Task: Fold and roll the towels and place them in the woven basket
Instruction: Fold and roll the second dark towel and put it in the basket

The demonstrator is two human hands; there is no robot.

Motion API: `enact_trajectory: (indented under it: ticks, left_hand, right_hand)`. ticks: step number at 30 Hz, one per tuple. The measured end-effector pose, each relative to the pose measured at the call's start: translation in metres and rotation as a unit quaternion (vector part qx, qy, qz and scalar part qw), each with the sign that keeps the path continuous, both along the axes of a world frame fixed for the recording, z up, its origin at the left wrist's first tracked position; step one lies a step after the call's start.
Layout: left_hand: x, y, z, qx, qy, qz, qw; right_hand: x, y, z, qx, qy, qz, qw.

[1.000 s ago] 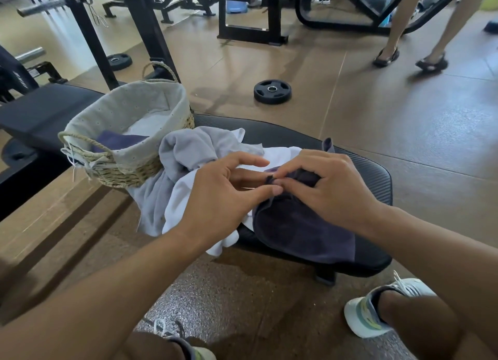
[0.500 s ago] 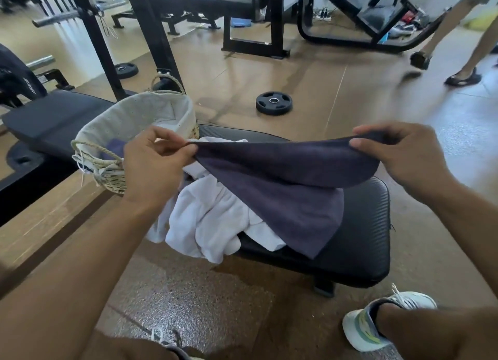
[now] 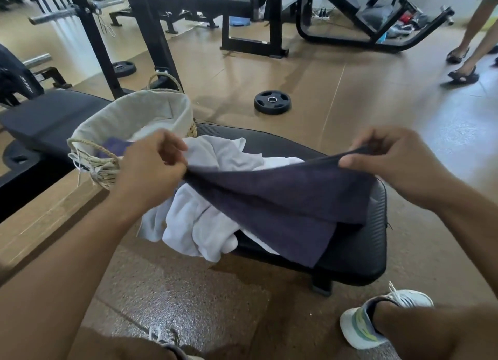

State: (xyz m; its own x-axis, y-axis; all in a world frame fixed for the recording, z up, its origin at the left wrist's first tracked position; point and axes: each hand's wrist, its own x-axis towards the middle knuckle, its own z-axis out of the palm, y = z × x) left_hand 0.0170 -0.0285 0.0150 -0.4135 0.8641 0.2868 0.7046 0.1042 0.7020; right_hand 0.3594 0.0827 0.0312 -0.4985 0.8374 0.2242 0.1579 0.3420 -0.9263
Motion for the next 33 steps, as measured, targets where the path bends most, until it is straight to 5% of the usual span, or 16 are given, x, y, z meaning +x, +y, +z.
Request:
enact_trajectory:
  ticks: [4,10,17,23,33]
  left_hand:
    - [0.004,0.003,-0.014,-0.171,0.061,-0.049,0.982]
    - [0.060,-0.007,0.003,0.024,0.026,-0.166,0.985]
    - [0.118,-0.016,-0.011,0.033,-0.031,-0.263,0.964]
    - [0.117,-0.012,-0.021,0.055,-0.025,-0.223,0.973]
    - [0.076,0.008,-0.035,-0.025,-0.175,-0.073,0.981]
  right_hand:
    - [-0.009,-0.004,-0.009,0.017,-0.049,0.000,0.999]
    - [-0.016,-0.014,-0.010,0.085,-0.094,0.017,0.992]
    - [-0.037,-0.036,-0.016,0.105,-0.070,0.047,0.991]
    - [-0.045,-0.039,-0.019,0.083,-0.085,0.085,0.989]
    - [0.002,0.014,-0.034,0.053,-0.361,0.030,0.930]
